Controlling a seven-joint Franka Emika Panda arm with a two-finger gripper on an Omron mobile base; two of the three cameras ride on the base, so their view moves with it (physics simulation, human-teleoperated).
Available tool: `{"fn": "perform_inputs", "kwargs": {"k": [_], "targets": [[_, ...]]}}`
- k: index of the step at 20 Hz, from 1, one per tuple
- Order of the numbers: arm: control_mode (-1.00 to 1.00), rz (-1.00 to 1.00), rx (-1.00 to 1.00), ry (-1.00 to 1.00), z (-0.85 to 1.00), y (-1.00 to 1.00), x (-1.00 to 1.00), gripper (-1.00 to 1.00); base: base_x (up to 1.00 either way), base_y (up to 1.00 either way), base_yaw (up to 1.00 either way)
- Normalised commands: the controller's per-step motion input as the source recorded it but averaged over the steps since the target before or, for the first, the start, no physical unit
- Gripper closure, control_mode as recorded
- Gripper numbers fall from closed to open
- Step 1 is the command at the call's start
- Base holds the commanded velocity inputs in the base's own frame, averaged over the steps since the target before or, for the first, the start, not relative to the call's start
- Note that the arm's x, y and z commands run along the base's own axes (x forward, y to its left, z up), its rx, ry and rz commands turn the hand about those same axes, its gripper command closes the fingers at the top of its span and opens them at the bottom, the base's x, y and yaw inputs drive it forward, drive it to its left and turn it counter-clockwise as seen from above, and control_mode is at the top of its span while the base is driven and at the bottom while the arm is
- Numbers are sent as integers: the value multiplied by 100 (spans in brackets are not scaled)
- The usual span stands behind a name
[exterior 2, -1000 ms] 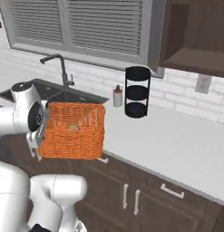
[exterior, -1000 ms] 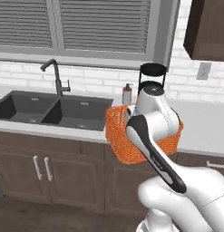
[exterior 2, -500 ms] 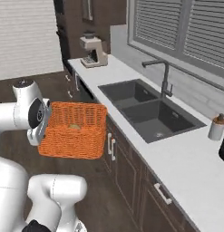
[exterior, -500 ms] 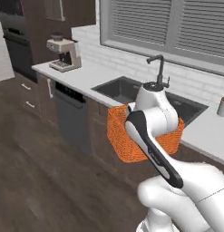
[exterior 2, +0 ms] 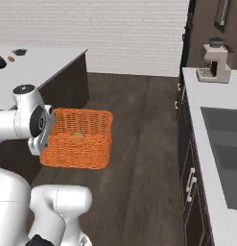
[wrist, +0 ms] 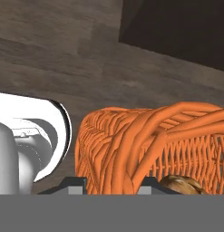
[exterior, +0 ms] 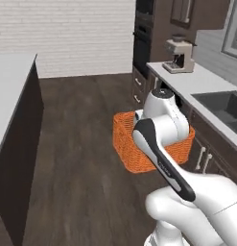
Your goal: Open the cabinet, pick up the bread from the cabinet and place it in the basket. Then move the basket to the dining counter.
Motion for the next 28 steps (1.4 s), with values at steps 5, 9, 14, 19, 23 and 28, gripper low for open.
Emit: {"fn": "perform_inputs", "kwargs": {"k": [5, 9, 14, 19, 23, 28], "targets": [[100, 0, 0, 0, 0, 0, 0, 100, 16, 25, 55], [100, 0, 0, 0, 0, 0, 0, 100, 18, 81, 27], [100, 0, 0, 0, 0, 0, 0, 100, 27, 100, 22], [100, 0, 0, 0, 0, 0, 0, 100, 5, 100, 26], [100, 0, 0, 0, 0, 0, 0, 100, 29, 100, 26], [100, 0, 0, 0, 0, 0, 0, 100, 66, 100, 11]]}}
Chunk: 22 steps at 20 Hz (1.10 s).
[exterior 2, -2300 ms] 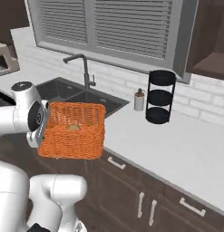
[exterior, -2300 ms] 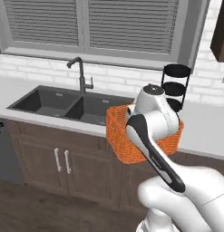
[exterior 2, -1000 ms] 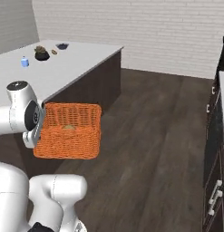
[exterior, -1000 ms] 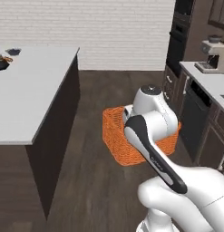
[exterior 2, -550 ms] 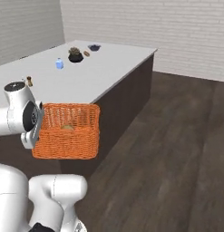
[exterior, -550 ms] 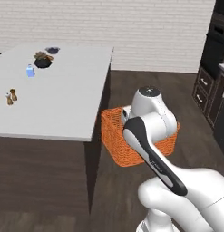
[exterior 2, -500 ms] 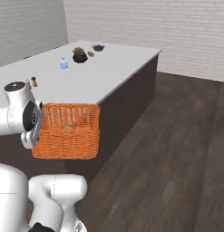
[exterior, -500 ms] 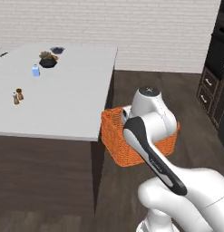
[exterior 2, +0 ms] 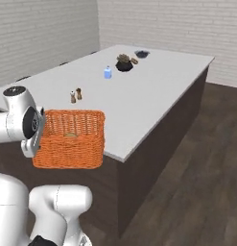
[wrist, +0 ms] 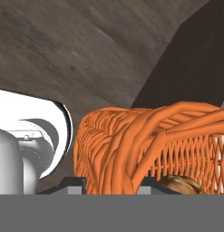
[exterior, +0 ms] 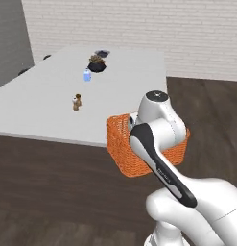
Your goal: Open the cabinet, pick up the bread from the cabinet and place it in the basket. Then move the basket to the dining counter.
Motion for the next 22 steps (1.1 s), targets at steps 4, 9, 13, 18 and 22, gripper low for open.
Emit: {"fn": "perform_inputs", "kwargs": {"k": [4, 9, 13, 18, 22], "targets": [[100, 0, 0, 0, 0, 0, 0, 100, 72, 100, 0], [100, 0, 0, 0, 0, 0, 0, 100, 84, 100, 0], [100, 0, 0, 0, 0, 0, 0, 100, 68, 100, 0], [100, 0, 0, 0, 0, 0, 0, 100, 63, 100, -11], [100, 0, 0, 0, 0, 0, 0, 100, 67, 100, -23]]}}
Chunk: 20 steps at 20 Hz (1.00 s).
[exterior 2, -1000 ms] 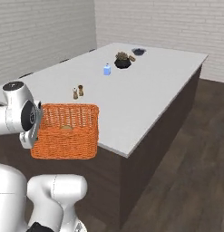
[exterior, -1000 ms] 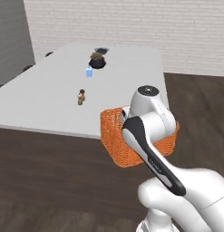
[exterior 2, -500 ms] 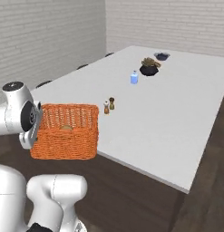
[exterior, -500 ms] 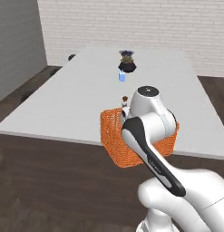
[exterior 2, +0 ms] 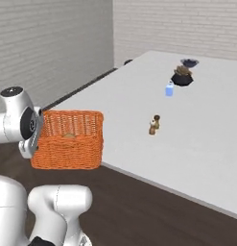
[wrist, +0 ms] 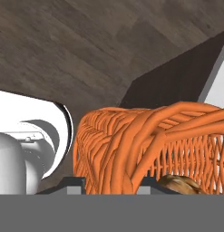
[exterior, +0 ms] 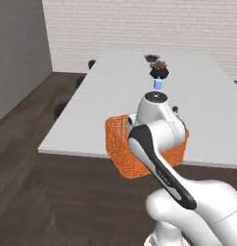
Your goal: Open the cabinet, pick up the bread from the cabinet and place it in the basket. Then move the basket to the dining counter.
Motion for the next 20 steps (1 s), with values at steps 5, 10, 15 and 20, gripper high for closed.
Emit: {"fn": "perform_inputs", "kwargs": {"k": [5, 10, 15, 20], "targets": [[100, 0, 0, 0, 0, 0, 0, 100, 84, 100, -32], [100, 0, 0, 0, 0, 0, 0, 100, 73, 100, -39], [100, 0, 0, 0, 0, 0, 0, 100, 61, 54, -29], [100, 0, 0, 0, 0, 0, 0, 100, 16, 6, -11]]}}
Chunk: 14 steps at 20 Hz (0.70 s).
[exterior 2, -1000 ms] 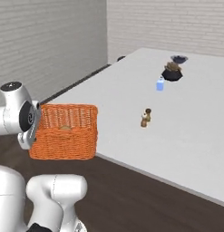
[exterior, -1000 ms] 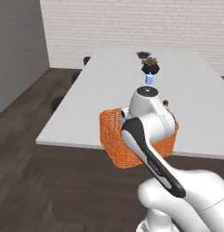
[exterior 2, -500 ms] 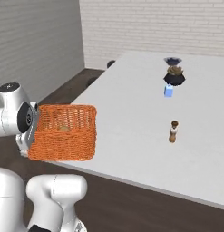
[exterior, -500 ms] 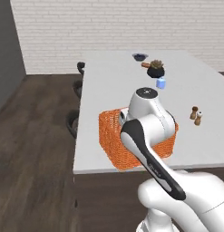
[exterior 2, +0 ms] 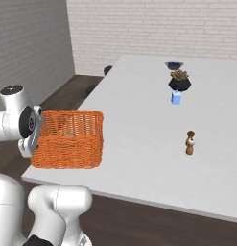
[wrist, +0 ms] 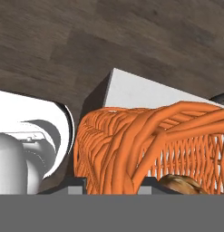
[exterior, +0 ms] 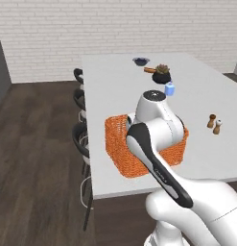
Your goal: Open the cabinet, pick up the bread from the cabinet and place it in the basket. Then move the basket to the dining counter.
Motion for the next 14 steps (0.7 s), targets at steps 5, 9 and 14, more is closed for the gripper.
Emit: {"fn": "perform_inputs", "kwargs": {"k": [5, 9, 14], "targets": [[100, 0, 0, 0, 0, 0, 0, 100, 33, 3, -4], [-100, 0, 0, -8, -2, 0, 99, 100, 0, 0, 0], [-100, 4, 0, 0, -1, -22, 100, 100, 0, 0, 0]]}}
